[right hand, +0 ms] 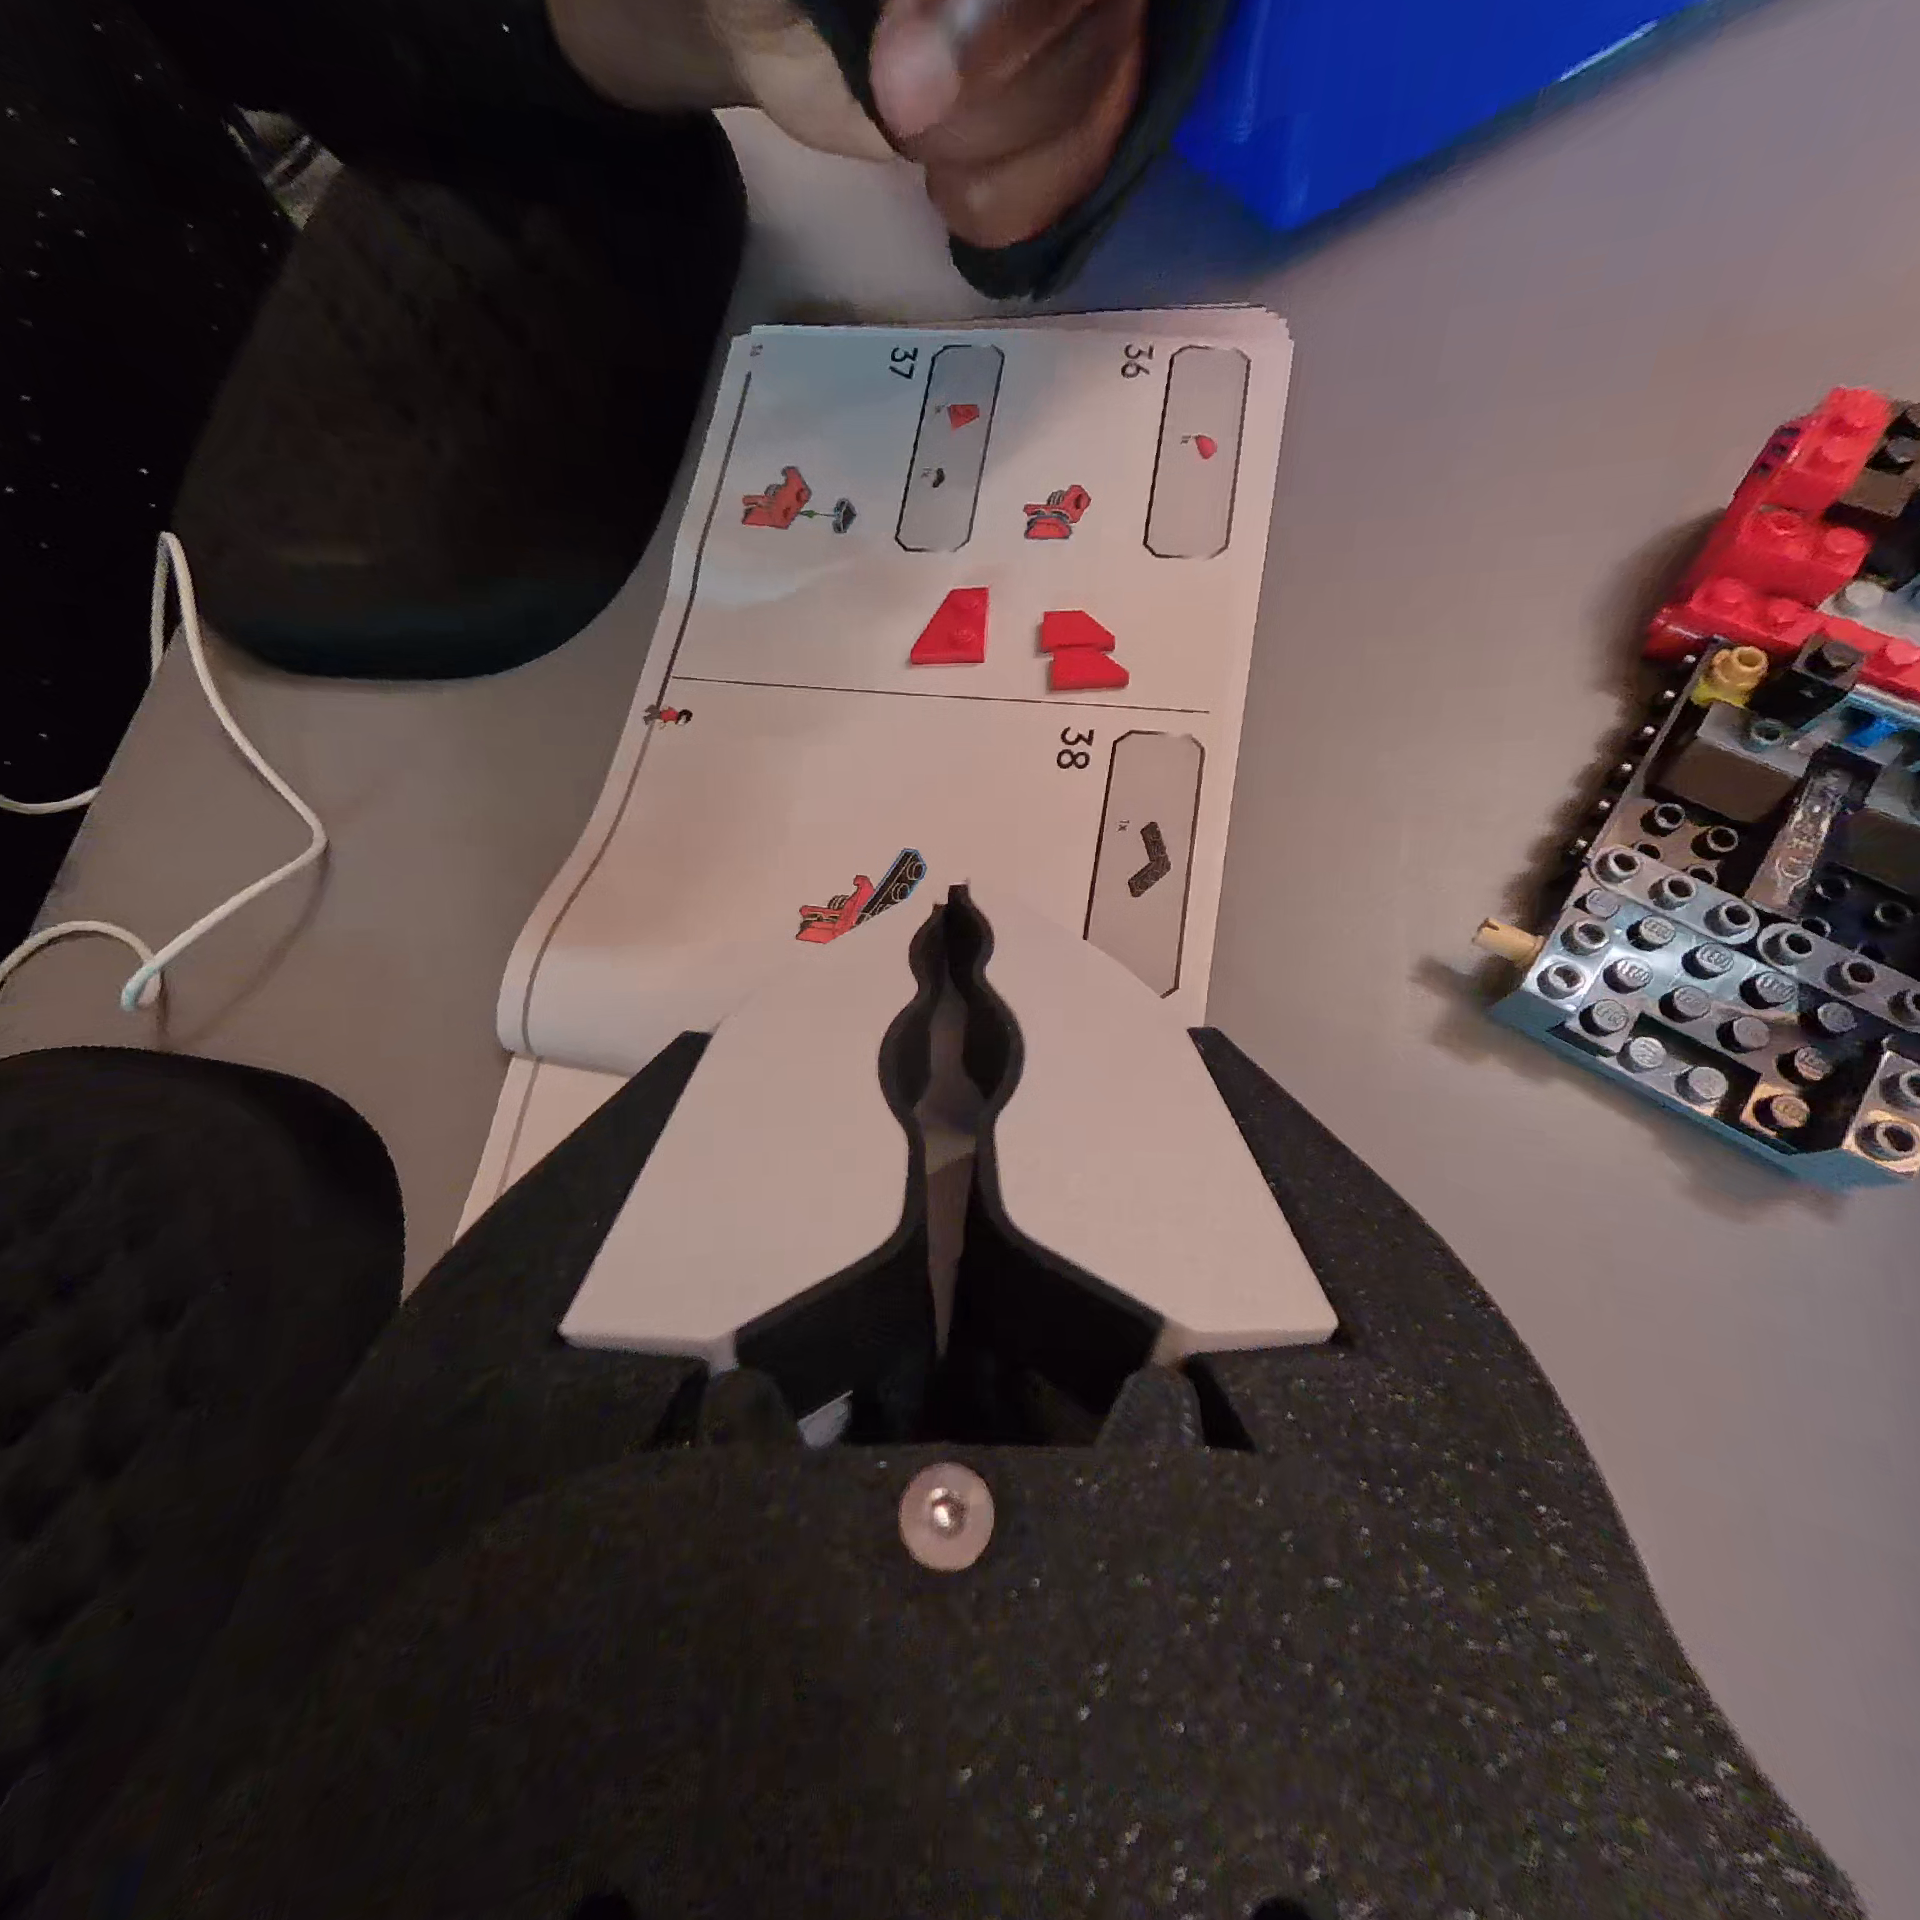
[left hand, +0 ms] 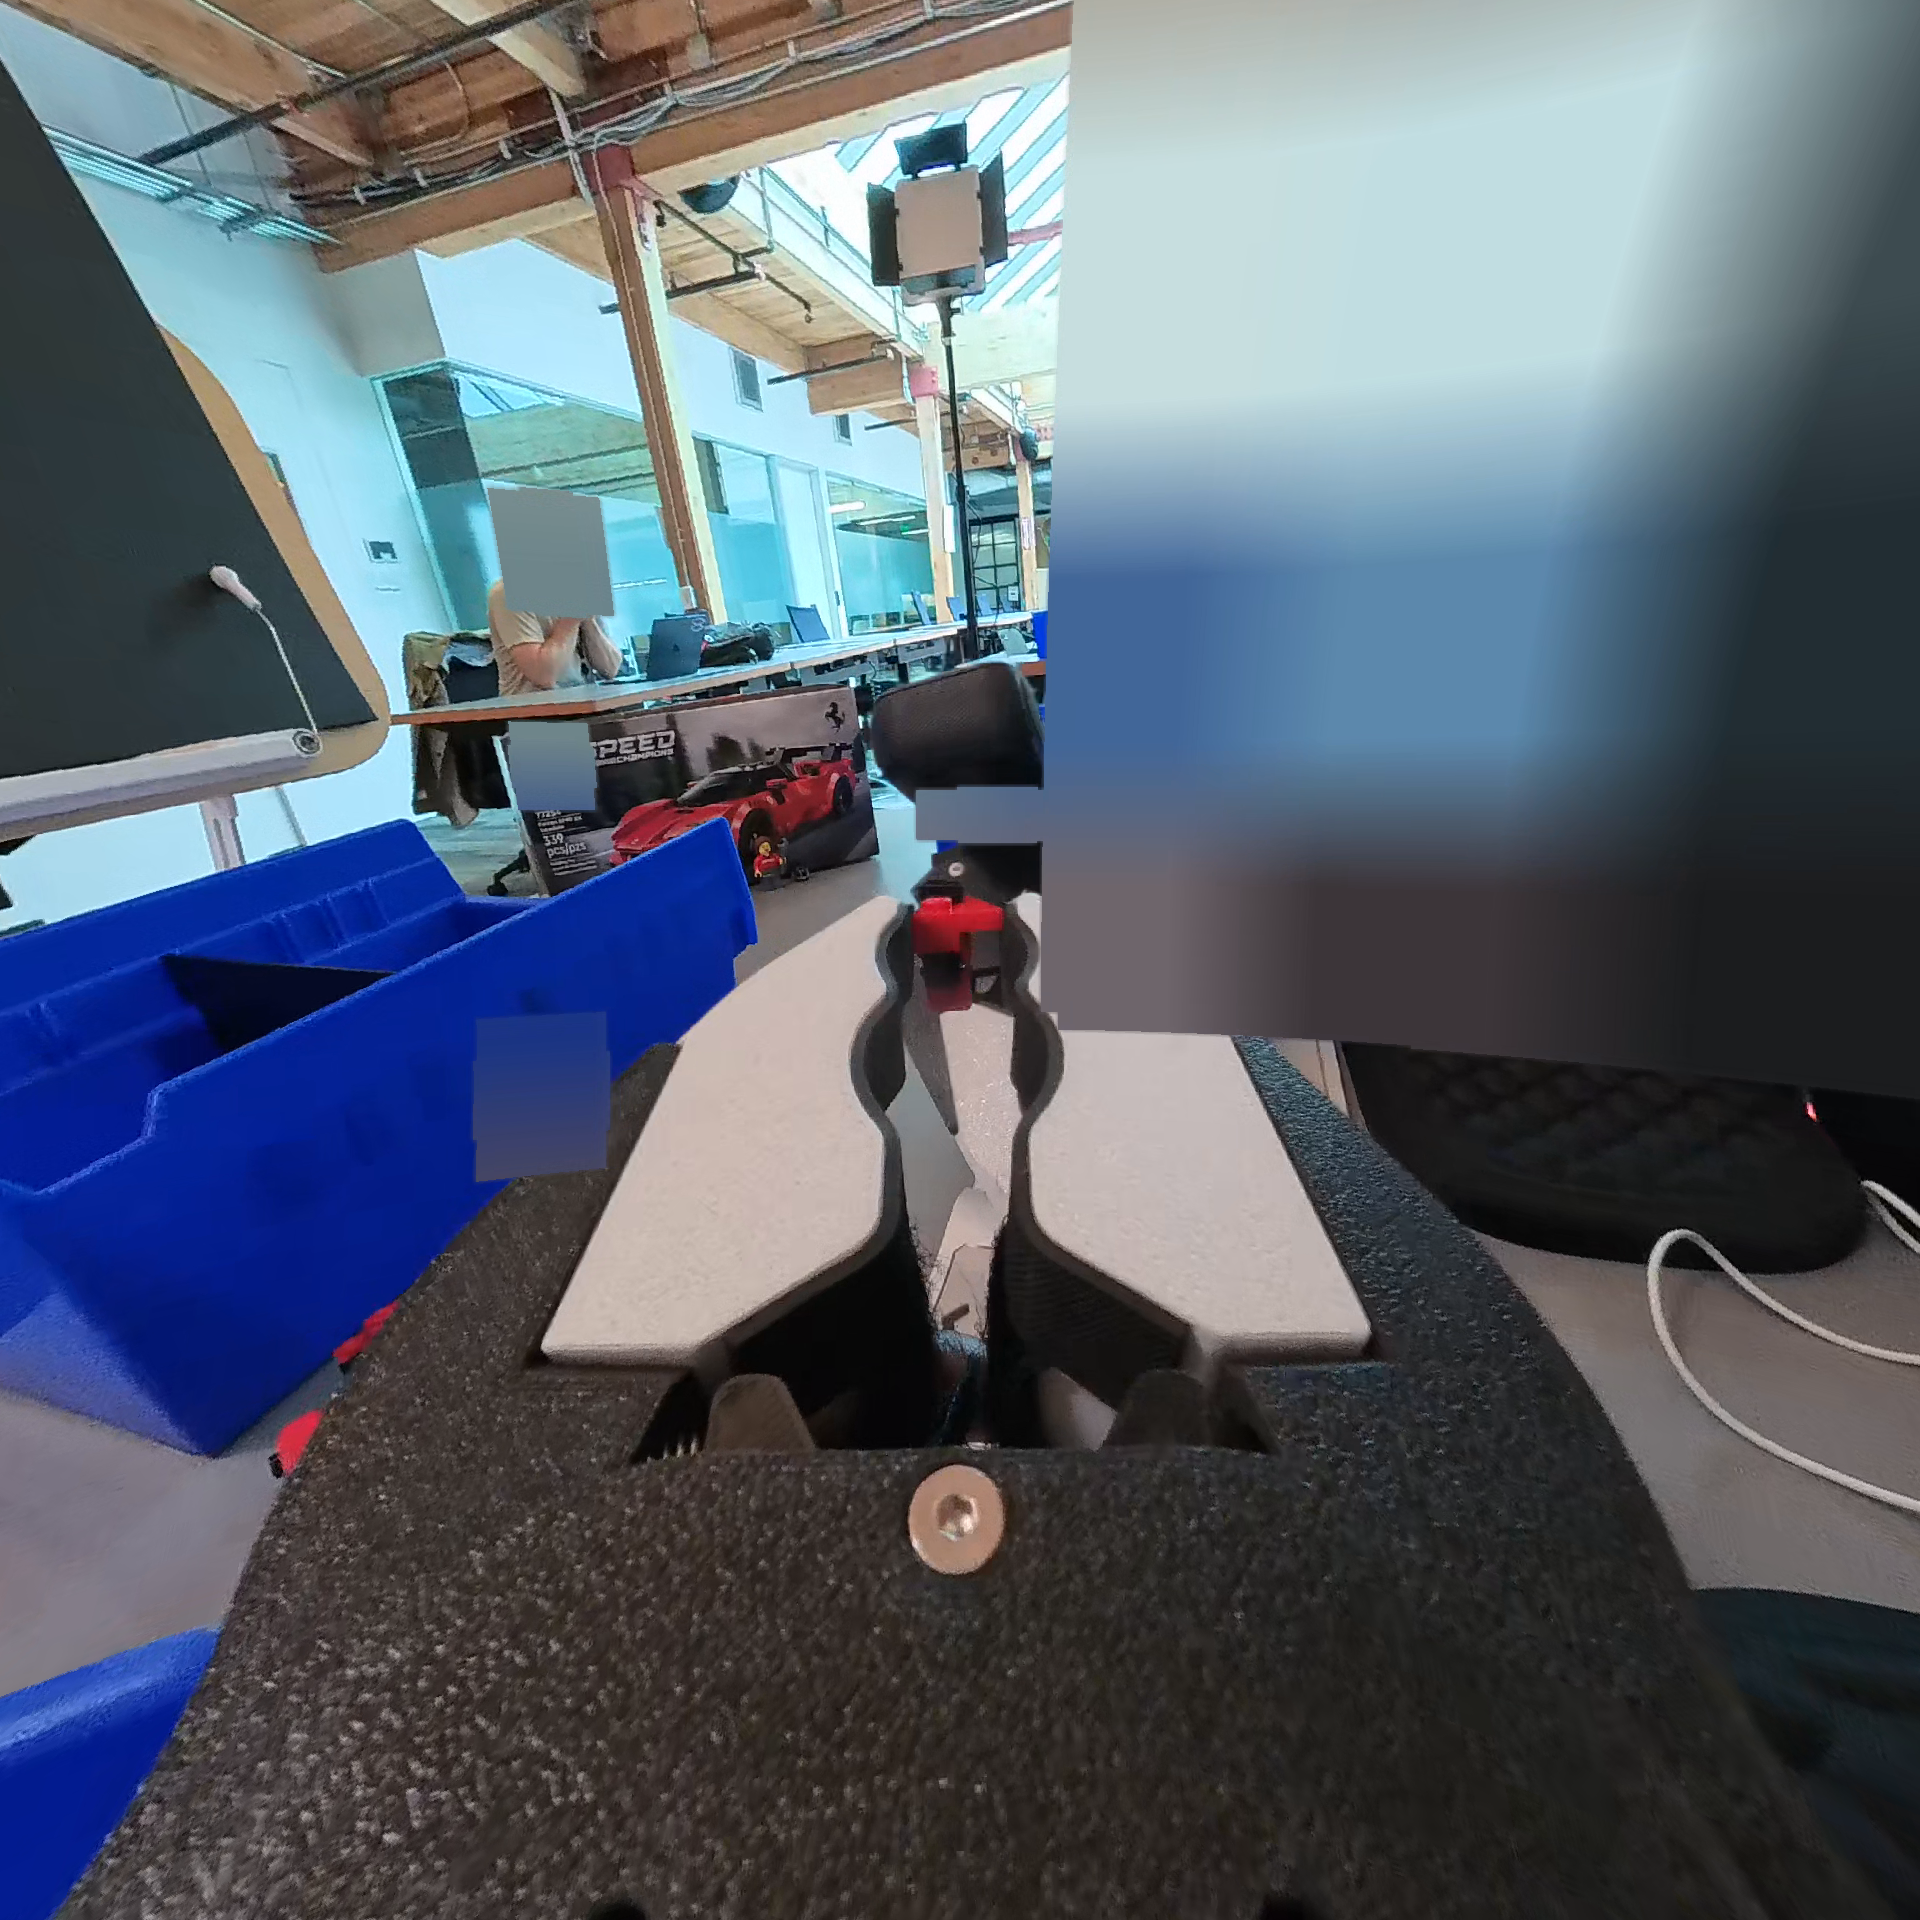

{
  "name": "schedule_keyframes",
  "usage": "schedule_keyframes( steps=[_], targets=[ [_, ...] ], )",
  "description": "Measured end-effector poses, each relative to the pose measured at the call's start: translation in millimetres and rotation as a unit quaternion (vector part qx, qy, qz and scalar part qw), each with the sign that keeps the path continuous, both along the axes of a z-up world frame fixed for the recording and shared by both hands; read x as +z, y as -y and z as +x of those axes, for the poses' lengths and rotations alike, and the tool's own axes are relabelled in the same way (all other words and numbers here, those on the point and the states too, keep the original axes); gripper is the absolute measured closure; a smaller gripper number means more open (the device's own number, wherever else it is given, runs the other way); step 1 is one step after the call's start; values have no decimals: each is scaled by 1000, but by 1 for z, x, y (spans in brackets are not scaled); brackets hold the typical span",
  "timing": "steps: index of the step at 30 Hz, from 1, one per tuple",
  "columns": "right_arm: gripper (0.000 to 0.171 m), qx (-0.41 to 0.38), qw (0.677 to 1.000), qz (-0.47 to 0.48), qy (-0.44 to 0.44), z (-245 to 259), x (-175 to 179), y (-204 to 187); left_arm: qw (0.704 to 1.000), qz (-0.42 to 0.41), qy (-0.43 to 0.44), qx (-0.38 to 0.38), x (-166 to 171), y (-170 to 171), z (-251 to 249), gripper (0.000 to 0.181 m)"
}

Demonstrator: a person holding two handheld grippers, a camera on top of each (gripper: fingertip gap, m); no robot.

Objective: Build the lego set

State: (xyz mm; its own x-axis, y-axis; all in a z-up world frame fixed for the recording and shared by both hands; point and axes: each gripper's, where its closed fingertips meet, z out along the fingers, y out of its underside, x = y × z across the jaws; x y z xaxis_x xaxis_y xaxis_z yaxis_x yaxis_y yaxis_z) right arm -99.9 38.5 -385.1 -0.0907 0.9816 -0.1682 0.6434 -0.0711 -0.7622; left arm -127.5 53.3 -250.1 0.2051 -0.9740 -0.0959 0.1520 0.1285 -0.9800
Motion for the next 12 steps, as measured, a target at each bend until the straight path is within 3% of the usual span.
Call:
schedule_keyframes(
  steps=[12],
  targets=[
    [171, -1, 1000, 8, 16, 0, -5, 0, 999, 10, -24, -27, -10, 8, 7, 166]
  ],
)
